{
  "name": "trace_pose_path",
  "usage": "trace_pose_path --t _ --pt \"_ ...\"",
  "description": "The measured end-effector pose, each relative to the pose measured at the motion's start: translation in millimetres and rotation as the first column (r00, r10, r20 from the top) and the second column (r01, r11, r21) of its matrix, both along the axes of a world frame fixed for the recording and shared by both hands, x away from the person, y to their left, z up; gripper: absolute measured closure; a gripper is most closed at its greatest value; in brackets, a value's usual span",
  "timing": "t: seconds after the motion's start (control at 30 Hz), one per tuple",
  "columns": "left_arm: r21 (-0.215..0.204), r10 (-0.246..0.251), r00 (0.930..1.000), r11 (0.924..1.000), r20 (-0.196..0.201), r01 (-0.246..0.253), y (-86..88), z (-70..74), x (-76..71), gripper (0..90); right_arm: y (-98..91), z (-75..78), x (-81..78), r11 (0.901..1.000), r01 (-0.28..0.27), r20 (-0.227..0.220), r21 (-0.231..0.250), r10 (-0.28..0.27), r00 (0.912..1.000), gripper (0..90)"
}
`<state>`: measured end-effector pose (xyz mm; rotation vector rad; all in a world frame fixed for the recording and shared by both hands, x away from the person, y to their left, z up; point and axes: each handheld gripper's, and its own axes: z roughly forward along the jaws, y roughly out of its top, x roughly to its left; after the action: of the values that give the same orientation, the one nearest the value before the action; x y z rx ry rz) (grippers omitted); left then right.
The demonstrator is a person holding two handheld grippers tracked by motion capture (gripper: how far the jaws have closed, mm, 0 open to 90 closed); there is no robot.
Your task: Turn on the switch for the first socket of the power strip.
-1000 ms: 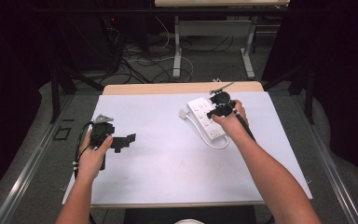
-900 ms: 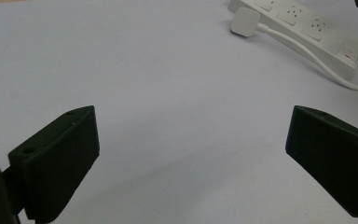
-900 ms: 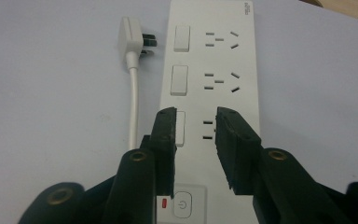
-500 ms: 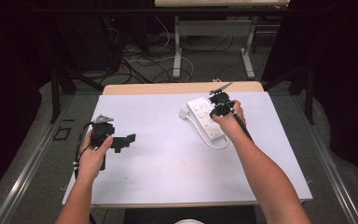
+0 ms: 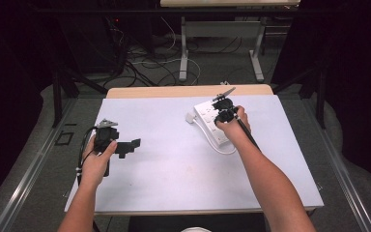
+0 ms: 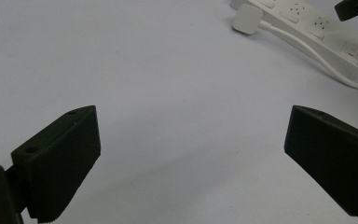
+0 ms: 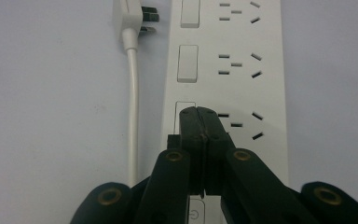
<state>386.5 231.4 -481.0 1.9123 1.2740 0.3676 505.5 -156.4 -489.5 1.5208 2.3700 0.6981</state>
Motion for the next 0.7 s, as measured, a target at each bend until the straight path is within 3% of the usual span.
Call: trace_pose_path --t 0.07,0.1,0.13,0.3,0.47,0.5,0.7 --pt "0.001 0.001 1.0000 1.0000 0.000 -0.001 -0.1 -0.2 0.1 3.6 2.5 -1.9 0.0 1.0000 0.002 -0.005 -0.002 -0.002 1.0000 90.0" --pt "0.001 0.002 1.0000 1.0000 0.001 -0.002 -0.1 -0.4 0.1 3.7 2.9 -5.1 0.6 0.9998 -0.012 0.017 0.018 0.011 0.9998 90.0" --pt "0.001 0.007 1.0000 1.0000 0.006 -0.007 -0.4 -0.8 0.1 3.7 3.9 -4.4 0.4 0.9998 -0.012 -0.006 -0.015 0.012 0.9999 90.0" --pt "0.000 0.000 1.0000 1.0000 0.000 0.000 0.4 -0.6 0.2 3.8 8.1 -9.9 0.8 0.9991 -0.016 -0.025 -0.040 0.015 0.9996 90.0" --pt "0.001 0.001 1.0000 1.0000 -0.001 -0.001 0.6 -0.8 0.3 3.9 8.7 -13.7 1.8 0.9992 -0.002 -0.023 -0.040 0.001 0.9997 90.0" --pt "0.001 0.001 1.0000 1.0000 -0.002 -0.001 0.8 -0.9 0.4 4.0 9.2 -13.1 1.9 0.9986 0.006 -0.038 -0.053 -0.008 0.9992 90.0" --pt "0.004 -0.001 1.0000 1.0000 -0.005 0.001 0.6 -1.4 0.7 4.1 9.4 -16.3 2.5 0.9986 -0.006 -0.049 -0.053 0.003 0.9988 90.0"
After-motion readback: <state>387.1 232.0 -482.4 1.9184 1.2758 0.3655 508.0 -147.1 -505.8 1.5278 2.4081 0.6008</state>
